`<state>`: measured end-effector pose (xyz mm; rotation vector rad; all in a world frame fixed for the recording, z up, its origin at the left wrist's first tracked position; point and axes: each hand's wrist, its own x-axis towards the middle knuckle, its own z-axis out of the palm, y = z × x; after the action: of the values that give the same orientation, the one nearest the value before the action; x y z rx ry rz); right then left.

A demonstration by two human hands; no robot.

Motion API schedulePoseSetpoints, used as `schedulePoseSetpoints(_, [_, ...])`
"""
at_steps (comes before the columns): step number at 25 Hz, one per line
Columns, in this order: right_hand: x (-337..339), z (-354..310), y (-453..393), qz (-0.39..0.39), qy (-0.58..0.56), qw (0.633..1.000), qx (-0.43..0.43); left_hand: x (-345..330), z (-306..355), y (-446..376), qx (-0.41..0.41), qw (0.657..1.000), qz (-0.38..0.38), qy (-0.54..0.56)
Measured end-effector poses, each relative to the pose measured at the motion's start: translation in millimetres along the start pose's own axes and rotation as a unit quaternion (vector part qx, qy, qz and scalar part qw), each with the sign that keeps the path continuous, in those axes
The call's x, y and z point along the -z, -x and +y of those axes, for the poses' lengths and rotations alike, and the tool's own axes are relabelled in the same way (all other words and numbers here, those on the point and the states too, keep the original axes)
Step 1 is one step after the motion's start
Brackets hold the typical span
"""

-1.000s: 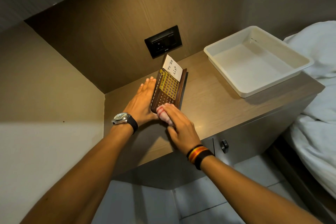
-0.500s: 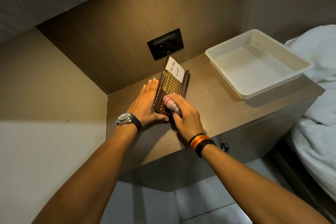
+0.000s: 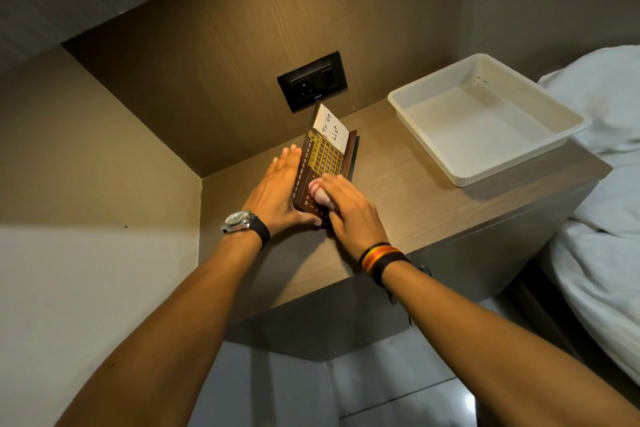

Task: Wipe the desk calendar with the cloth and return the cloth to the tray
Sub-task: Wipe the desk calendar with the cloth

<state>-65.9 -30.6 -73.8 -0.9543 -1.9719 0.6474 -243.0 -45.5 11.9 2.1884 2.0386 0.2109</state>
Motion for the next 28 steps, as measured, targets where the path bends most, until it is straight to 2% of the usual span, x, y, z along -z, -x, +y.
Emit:
schedulePoseSetpoints(2, [-6.2,-9.5,-13.0,0.012,-0.004,0.999,-0.041,-1.0,3.1,0.3,0.008,1.0,0.003,0.004])
schedulePoseSetpoints(7, [-16.6,-4.8,44.7,-0.033,-0.021,0.998,0.044,-6.2,-1.8,4.1,0.007,1.0,0.011,0.005])
schedulePoseSetpoints(8, [-14.6,1.1,39.6,-0.022,-0.025,0.999,0.03,-6.1,-0.6,2.7,0.007,1.0,0.011,0.002])
schedulePoseSetpoints(12, [-16.0,-6.6,-1.4,0.036,-0.049,0.992,-0.112,-5.0,3.4,-1.4,0.01,1.0,0.001,-0.007])
schedulePoseSetpoints(18, [-5.0,-14.3,33.2,0.001,-0.087,0.993,-0.084,-5.8,3.2,-1.7,0.012,1.0,0.005,-0.01])
schedulePoseSetpoints(22, [9.7,-0.2,-25.0,0.063,-0.096,0.983,-0.145,-6.2,4.1,-2.2,0.014,1.0,-0.001,-0.005])
schedulePoseSetpoints(25, [8.1,8.6,-52.4,0.043,-0.097,0.978,-0.18,-7.5,4.6,-1.8,0.013,1.0,0.002,-0.005])
schedulePoseSetpoints(28, [-4.5,2.1,-32.6,0.027,-0.097,0.979,-0.178,-8.1,5.8,-2.9,0.011,1.0,0.006,-0.001])
